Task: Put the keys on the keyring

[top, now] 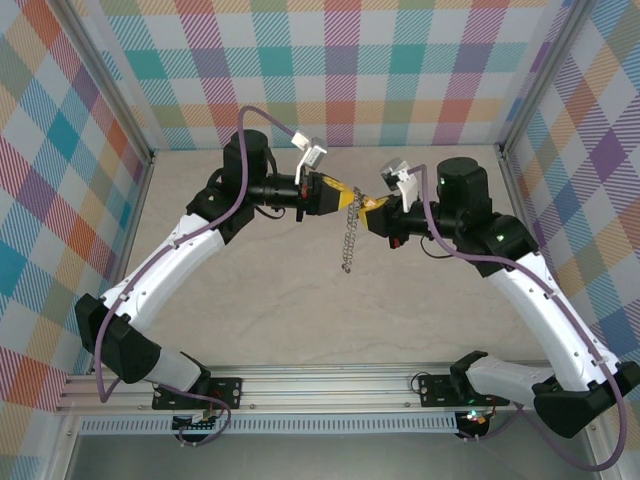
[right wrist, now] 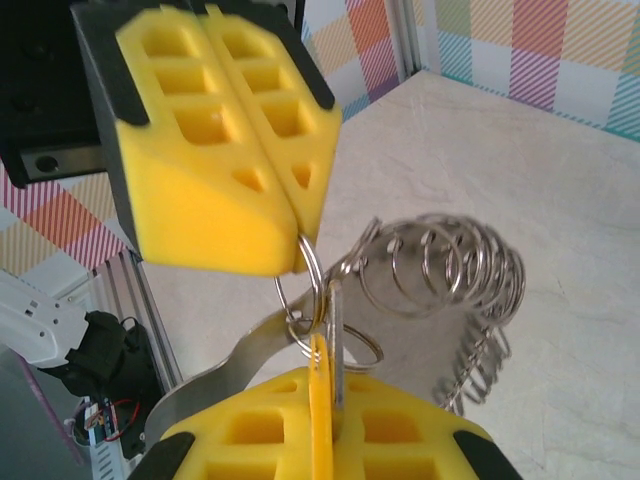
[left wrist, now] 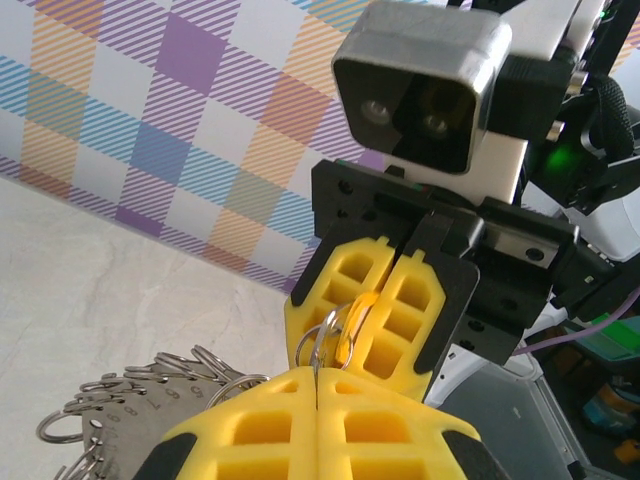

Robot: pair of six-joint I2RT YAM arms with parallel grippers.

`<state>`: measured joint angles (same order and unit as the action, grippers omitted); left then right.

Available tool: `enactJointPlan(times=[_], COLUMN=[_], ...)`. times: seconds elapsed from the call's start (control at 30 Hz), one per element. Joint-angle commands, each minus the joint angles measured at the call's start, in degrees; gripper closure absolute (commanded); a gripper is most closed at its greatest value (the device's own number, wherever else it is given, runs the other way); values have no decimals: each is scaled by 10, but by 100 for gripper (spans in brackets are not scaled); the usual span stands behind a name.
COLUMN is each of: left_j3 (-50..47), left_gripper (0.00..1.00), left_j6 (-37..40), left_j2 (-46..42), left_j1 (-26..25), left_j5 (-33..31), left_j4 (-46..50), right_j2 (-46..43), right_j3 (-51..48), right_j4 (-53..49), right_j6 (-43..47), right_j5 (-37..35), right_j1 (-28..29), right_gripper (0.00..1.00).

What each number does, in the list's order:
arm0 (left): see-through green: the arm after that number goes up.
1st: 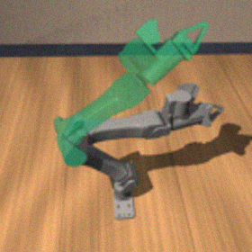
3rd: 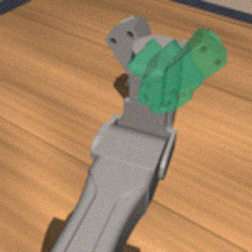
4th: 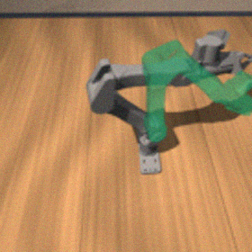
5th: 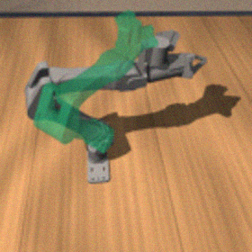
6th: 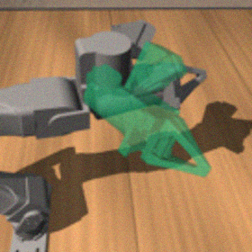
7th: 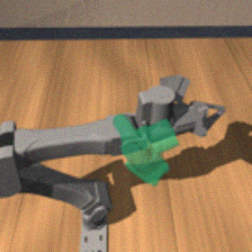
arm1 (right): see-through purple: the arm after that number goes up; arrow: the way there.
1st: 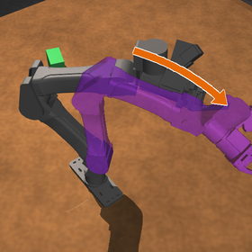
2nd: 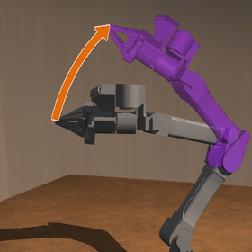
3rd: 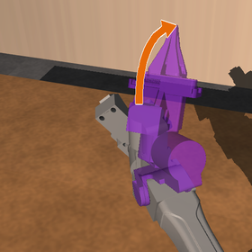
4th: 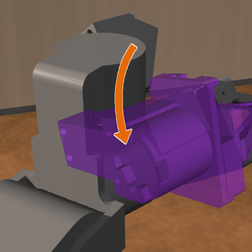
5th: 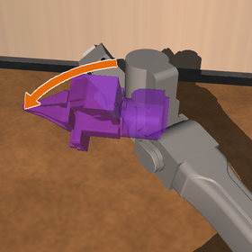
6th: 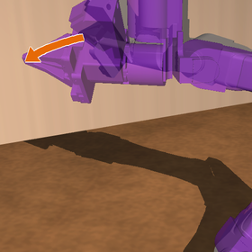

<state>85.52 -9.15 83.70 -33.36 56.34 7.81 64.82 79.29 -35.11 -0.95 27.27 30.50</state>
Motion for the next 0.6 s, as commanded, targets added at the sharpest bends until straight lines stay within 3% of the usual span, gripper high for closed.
enactJointPlan(times=[0.0, 0.33, 0.57], left_j3=[-5, -7, -8], left_gripper=[100, 100, 100], left_j6=[7, 4, 4], left_j2=[-20, -22, -23], left_j1=[-7, -7, -7], left_j5=[0, 3, 1], left_j4=[-10, -14, -13], right_j2=[10, 50, 43], right_j3=[27, 81, 67], right_j4=[-10, -36, -37], right_j6=[16, 38, 42], right_j5=[27, 34, 23], right_j1=[0, 0, 0], right_gripper=[100, 100, 100])
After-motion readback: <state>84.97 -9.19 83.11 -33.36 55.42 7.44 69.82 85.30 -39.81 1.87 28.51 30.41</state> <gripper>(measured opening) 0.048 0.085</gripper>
